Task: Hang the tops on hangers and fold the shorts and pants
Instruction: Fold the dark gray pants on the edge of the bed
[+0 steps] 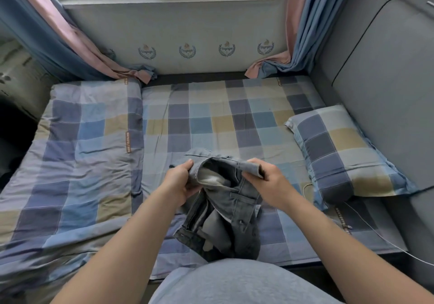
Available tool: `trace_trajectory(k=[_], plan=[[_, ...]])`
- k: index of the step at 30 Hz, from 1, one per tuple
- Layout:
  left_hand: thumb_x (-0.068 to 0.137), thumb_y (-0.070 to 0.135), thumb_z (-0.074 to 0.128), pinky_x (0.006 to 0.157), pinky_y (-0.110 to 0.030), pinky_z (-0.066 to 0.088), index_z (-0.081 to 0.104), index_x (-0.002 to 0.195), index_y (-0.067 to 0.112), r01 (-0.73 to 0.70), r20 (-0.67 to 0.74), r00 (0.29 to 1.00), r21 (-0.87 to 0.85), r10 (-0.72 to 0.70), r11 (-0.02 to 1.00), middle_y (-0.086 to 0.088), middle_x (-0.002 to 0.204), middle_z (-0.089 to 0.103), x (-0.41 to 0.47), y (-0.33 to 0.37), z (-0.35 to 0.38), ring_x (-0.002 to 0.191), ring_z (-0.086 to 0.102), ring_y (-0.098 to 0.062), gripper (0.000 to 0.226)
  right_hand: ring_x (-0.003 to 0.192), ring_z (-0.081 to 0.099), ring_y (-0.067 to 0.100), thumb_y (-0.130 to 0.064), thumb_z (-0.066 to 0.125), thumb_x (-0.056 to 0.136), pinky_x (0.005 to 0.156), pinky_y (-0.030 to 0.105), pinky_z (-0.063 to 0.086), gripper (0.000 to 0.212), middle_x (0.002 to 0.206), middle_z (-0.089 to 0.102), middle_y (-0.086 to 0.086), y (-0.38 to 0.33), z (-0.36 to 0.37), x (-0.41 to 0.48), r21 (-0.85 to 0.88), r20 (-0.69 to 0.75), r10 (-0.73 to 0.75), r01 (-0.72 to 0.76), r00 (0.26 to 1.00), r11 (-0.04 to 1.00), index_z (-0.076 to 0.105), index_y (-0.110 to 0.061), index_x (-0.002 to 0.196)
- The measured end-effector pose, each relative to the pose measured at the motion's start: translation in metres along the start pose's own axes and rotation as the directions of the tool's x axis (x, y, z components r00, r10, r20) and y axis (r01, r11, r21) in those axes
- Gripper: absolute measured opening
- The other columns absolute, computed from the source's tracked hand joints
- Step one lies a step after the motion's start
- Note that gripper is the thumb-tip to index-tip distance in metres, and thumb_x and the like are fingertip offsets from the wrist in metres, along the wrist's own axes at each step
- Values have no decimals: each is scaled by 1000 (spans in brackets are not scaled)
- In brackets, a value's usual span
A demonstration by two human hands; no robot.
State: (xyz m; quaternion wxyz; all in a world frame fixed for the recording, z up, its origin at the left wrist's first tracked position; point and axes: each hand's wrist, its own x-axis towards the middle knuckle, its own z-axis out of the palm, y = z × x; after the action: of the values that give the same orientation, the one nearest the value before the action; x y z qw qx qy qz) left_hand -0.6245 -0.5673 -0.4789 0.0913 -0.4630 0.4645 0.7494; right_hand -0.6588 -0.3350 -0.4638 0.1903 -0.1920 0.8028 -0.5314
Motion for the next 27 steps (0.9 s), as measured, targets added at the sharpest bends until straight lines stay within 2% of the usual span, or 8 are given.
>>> trace_trajectory(k=[4, 6, 9, 12, 18, 22, 24, 27], plan=[[89, 37, 74, 78, -33, 48, 46, 136, 9, -283, -13, 950, 383, 311, 879, -1, 127, 55, -8, -6, 0, 102, 59, -20, 61, 72, 56, 16, -28, 70, 90, 71, 37, 45, 16, 76, 62, 1, -18, -5, 22, -71, -29, -25, 23, 999, 997, 62, -16, 85], [84, 38, 80, 78, -29, 52, 52, 129, 18, -463, 219, 886, 455, 408, 761, 3, 128, 60, -19, 0, 1, 108, 63, -17, 56, 74, 59, 17, -20, 76, 88, 73, 41, 49, 20, 81, 66, 10, -24, -5, 31, -35, -65, 50, -53, 997, 998, 62, -6, 88], [70, 41, 87, 84, -28, 59, 60, 124, 24, -553, 578, 787, 502, 218, 665, 6, 120, 69, -38, -3, 12, 102, 71, -11, 63, 90, 71, 30, -22, 84, 79, 85, 49, 56, 34, 97, 73, 18, -32, -3, 35, 112, -52, 170, -163, 984, 980, 64, -5, 100], [67, 36, 88, 96, -34, 56, 51, 135, 18, -579, 675, 719, 453, 163, 678, 1, 124, 68, -47, -23, 29, 111, 68, -12, 79, 88, 74, 28, -34, 88, 69, 82, 45, 60, 45, 92, 76, 10, -41, -4, 37, 228, -8, 196, -189, 981, 955, 66, -12, 102], [72, 45, 75, 95, -42, 56, 48, 129, 27, -626, 571, 754, 476, 324, 617, 6, 115, 70, -45, -45, 45, 107, 67, -12, 66, 83, 72, 25, -61, 84, 57, 77, 40, 60, 72, 88, 75, 9, -49, -10, 41, 341, 65, 217, -226, 974, 913, 66, -9, 103], [86, 21, 48, 95, -49, 54, 63, 114, 19, -615, 419, 785, 430, 457, 661, -4, 107, 72, -40, -40, 48, 104, 66, -24, 32, 84, 71, 23, -53, 78, 65, 77, 39, 61, 56, 90, 75, 10, -46, -15, 39, 384, 123, 193, -226, 974, 896, 68, -12, 101], [90, 2, 42, 94, -46, 54, 67, 102, 11, -601, 332, 799, 410, 501, 686, -10, 101, 72, -34, -30, 42, 102, 66, -30, 29, 86, 70, 24, -46, 78, 72, 83, 42, 57, 49, 96, 74, 14, -40, -25, 37, 351, 139, 196, -233, 971, 907, 68, -13, 107], [90, -5, 39, 77, -39, 52, 63, 88, 2, -569, 213, 819, 419, 532, 708, -10, 83, 68, -26, -12, 27, 83, 63, -25, 25, 77, 67, 16, -20, 84, 80, 76, 28, 55, 30, 88, 72, 5, -26, -37, 35, 65, 191, 208, -224, 959, 972, 70, -21, 106]])
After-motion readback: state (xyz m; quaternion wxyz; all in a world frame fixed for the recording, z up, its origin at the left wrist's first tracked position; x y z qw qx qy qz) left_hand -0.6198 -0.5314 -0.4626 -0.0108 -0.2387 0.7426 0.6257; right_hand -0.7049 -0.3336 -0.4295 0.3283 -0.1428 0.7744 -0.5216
